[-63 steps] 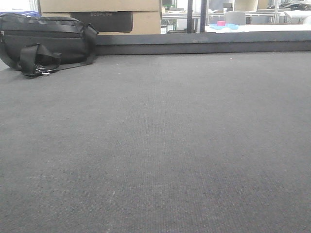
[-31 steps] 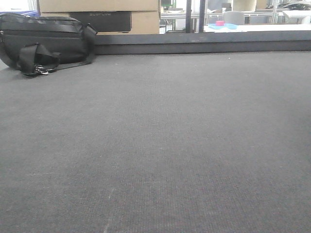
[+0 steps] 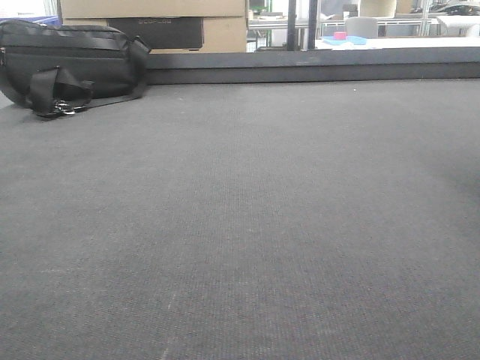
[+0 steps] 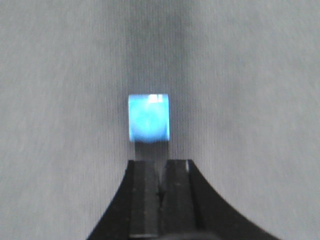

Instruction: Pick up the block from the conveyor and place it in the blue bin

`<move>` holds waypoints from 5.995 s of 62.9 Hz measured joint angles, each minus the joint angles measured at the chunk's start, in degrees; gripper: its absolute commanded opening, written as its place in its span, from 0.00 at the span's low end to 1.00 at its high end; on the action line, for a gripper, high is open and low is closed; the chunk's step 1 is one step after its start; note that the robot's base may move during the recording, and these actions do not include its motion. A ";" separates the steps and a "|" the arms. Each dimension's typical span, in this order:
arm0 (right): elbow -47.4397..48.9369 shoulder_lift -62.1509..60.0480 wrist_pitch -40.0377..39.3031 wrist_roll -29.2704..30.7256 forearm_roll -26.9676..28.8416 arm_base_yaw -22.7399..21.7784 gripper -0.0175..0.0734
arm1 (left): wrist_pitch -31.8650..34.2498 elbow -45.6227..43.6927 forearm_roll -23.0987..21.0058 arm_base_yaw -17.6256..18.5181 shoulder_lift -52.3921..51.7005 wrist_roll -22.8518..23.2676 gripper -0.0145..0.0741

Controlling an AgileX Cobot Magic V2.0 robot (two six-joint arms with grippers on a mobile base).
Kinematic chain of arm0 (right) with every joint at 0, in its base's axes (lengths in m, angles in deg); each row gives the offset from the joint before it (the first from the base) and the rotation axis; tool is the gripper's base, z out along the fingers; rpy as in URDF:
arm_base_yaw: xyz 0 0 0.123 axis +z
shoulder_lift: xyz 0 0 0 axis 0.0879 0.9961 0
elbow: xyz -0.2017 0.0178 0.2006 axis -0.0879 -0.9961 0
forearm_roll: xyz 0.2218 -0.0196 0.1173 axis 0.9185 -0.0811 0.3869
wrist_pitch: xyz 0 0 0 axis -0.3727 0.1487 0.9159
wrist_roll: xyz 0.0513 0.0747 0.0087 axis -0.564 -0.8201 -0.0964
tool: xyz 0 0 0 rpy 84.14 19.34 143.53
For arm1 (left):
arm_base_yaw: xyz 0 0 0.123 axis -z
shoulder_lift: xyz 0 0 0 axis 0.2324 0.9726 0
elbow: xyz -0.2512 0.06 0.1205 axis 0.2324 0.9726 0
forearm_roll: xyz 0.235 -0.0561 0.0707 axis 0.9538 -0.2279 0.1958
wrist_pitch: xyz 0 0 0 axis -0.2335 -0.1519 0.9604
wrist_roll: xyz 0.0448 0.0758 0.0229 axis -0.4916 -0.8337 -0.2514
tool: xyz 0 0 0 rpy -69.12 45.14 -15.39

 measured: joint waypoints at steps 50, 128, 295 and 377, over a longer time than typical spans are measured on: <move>-2.04 16.00 -7.91 1.23 0.00 0.00 0.54 | -0.11 -0.04 0.00 0.00 0.73 0.00 0.04; -2.20 17.04 -10.22 2.86 2.72 0.00 0.01 | -1.00 -2.37 2.81 0.00 19.06 4.10 0.46; -31.83 -33.79 -55.57 2.86 4.85 0.00 0.01 | 43.87 26.49 -6.97 -4.21 -13.42 -8.89 0.04; -26.44 -55.70 -44.71 2.97 4.21 0.00 0.01 | 40.37 31.68 -6.40 2.72 -48.54 -8.99 0.04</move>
